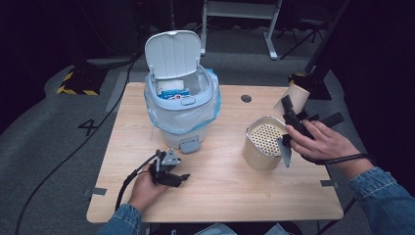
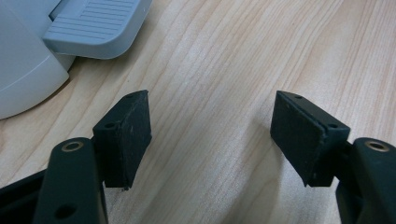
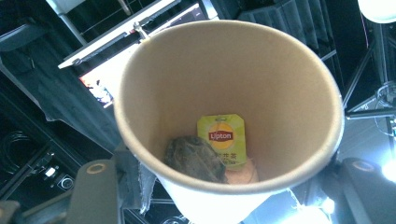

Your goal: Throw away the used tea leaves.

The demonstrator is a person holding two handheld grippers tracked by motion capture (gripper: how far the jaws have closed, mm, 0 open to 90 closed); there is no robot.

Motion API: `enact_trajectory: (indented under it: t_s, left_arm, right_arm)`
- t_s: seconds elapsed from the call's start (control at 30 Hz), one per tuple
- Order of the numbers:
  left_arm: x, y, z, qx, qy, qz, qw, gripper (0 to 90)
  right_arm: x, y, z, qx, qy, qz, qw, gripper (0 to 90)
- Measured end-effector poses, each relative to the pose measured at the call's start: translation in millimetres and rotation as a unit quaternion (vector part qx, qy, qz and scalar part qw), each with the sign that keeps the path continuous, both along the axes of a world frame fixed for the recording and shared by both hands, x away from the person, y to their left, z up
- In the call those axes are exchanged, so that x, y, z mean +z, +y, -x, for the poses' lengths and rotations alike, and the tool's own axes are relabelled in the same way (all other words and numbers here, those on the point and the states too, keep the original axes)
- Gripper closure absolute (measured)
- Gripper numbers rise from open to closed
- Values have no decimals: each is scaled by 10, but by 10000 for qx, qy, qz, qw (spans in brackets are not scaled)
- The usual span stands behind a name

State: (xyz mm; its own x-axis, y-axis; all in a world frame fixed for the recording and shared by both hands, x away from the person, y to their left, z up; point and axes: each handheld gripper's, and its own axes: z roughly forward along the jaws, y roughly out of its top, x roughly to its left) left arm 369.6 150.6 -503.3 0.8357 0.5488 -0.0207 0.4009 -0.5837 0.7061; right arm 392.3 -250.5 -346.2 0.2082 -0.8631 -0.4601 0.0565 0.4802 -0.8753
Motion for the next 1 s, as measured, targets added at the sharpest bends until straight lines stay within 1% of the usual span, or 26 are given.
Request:
enact_trajectory:
  t_s: [0.13,0.17,0.2,0.23,0.3,0.33,0.4,0.5,0.6,0.63,0.67,0.7,0.73,0.77,0.8,0.83,0.87,0.9,0.93,0.97,1.0]
  left_arm:
    - [0,0,1,1,2,-1,10000,292]
    - [0,0,1,1,2,0,10000,293]
    - [0,0,1,3,3,0,10000,292]
    - [0,0,1,2,3,0,10000,292]
    - [0,0,1,2,3,0,10000,293]
    - [0,0,0,1,1,1,10000,293]
    - [0,1,1,3,3,-1,10000,292]
    - [0,1,2,7,3,0,10000,292]
    - [0,1,2,6,4,0,10000,293]
    - [0,1,2,7,4,1,10000,293]
    - [0,1,2,6,4,1,10000,293]
    - [0,1,2,6,5,2,10000,292]
    - [0,2,1,5,5,2,10000,293]
    - [0,2,1,5,6,3,10000,293]
    - [0,2,1,5,5,2,10000,293]
    - [0,2,1,5,5,2,10000,293]
    - [0,2,1,5,5,2,10000,293]
    - [0,2,1,4,5,1,10000,292]
    - [0,2,1,5,5,1,10000,292]
    - [0,2,1,3,5,0,10000,293]
    - [0,3,0,0,5,1,10000,293]
  right_arm:
    - [18,-17,-15,-62,-109,21,9999,369]
    - [24,-15,-14,-85,-106,79,9999,369]
    - [30,-22,-19,-98,-90,69,9999,370]
    - [44,-23,-16,-121,-144,83,9998,370]
    - [68,-29,-13,-121,-192,16,9997,371]
    - [63,-25,-9,-130,-201,21,9997,371]
    - [43,-27,-16,-129,-133,53,9998,372]
    - [60,-37,-16,-144,-164,-60,9997,372]
    - [70,-41,-23,-153,-33,-197,9997,371]
    - [74,-46,-23,-151,16,-305,9994,370]
    - [86,-47,-26,-159,122,-430,9989,368]
    - [98,-52,-26,-136,292,-717,9969,364]
    - [126,-56,-23,-124,578,-1082,9924,361]
    - [157,-62,-18,-116,794,-1471,9859,359]
    - [189,-67,-22,-101,955,-1695,9808,356]
    - [224,-76,-28,-96,1212,-2001,9722,354]
    - [259,-90,-31,-95,1408,-2319,9624,353]
    - [290,-107,-35,-97,1550,-2592,9532,352]
    - [319,-124,-44,-101,1731,-2836,9431,352]
    - [343,-142,-54,-93,1902,-3095,9316,351]
    - [366,-161,-60,-92,2074,-3362,9186,351]
